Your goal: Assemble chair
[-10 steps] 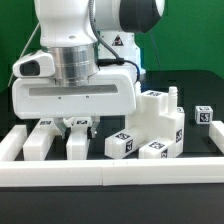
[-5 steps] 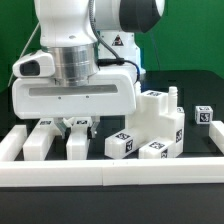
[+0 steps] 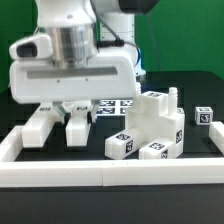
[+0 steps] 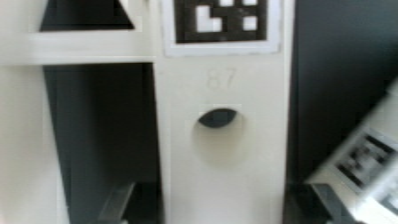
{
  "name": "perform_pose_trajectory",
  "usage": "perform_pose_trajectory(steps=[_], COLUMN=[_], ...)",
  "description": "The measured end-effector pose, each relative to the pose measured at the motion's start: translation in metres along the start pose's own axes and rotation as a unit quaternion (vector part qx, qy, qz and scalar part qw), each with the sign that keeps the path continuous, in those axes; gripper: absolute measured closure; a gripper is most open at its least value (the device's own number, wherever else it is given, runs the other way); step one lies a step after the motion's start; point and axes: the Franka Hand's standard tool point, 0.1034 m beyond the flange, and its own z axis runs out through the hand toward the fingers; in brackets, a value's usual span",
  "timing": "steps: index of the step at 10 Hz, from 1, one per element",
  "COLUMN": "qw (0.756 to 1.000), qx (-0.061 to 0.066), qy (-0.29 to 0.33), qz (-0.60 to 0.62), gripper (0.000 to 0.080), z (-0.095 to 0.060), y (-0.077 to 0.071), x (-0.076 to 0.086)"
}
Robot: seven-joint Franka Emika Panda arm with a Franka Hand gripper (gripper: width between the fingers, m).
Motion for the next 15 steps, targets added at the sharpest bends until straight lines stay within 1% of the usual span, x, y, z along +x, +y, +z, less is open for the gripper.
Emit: perform_pose_trajectory(steps=[1, 2, 3, 4, 6, 7, 8, 9, 10, 11, 12, 13, 15], qw=[1.0, 1.0, 0.998, 0.999, 0.999, 1.0, 1.0, 0.999, 0.997, 0.993, 0.988, 0.987, 0.988], qx=[0.005, 0.005, 0.003, 0.004, 0.004, 0.011, 0.014, 0.01, 0.01, 0.008, 0.006, 0.007, 0.007], qy=[0.003, 0.016, 0.028, 0.025, 0.024, 0.007, 0.004, 0.0, -0.013, -0.018, -0.02, -0.019, -0.019], qz=[-0.001, -0.008, -0.051, -0.045, -0.044, -0.011, 0.015, 0.04, 0.076, 0.117, 0.15, 0.156, 0.155], gripper=[0.0517, 0.0517, 0.0517, 0.0517, 0.0515, 0.0515, 0.0515, 0.0515, 0.0515, 0.0515, 0.0515, 0.0515, 0.0515], z=[-0.015, -0.032, -0.034, -0.031, -0.031, -0.041, -0.054, -0.058, -0.058, -0.059, -0.057, -0.054, -0.054], y=[-0.002, -0.007, -0.004, -0.004, -0.004, -0.008, -0.012, -0.017, -0.027, -0.04, -0.055, -0.062, -0.06], x=[0.002, 0.008, 0.01, 0.009, 0.009, 0.008, 0.012, 0.014, 0.013, 0.015, 0.015, 0.014, 0.014])
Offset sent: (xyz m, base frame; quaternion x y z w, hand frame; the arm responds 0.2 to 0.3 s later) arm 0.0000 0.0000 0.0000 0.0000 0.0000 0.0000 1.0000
